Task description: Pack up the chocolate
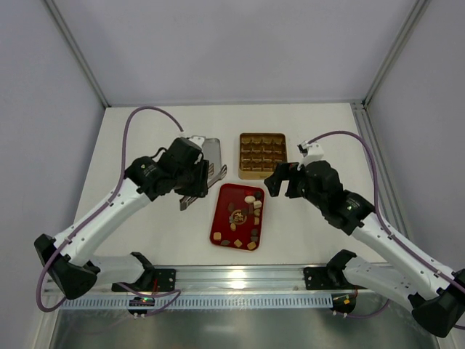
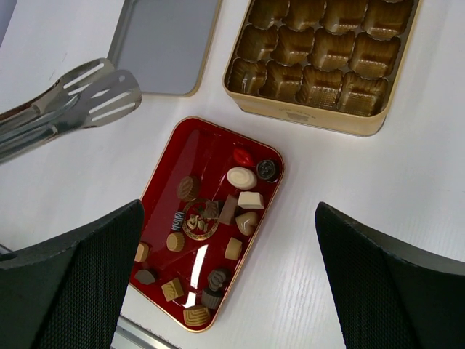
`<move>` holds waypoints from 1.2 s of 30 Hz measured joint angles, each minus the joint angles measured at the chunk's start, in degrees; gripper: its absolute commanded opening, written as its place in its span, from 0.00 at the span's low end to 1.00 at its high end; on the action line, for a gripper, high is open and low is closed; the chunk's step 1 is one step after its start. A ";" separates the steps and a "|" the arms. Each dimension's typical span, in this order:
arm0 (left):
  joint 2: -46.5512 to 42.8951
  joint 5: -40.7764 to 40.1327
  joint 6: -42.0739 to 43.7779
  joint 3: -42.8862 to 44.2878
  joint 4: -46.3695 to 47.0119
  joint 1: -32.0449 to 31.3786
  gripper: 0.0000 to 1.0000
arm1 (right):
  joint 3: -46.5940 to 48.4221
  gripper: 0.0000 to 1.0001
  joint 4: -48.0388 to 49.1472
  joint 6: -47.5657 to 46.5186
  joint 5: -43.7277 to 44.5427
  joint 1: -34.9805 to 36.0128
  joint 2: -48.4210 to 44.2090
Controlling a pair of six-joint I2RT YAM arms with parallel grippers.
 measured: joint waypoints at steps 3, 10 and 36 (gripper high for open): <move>-0.57 0.55 -0.22 -0.96 -0.11 -2.14 0.45 | 0.11 1.00 -0.96 0.46 0.66 -0.02 -0.39; -1.46 1.92 -1.01 -4.39 -0.31 -5.46 0.46 | 0.33 1.00 -2.71 0.92 1.68 -0.02 -1.44; 4.87 1.36 -1.18 -10.29 2.95 -11.34 0.45 | 0.33 1.00 -3.89 0.76 2.32 0.00 -1.44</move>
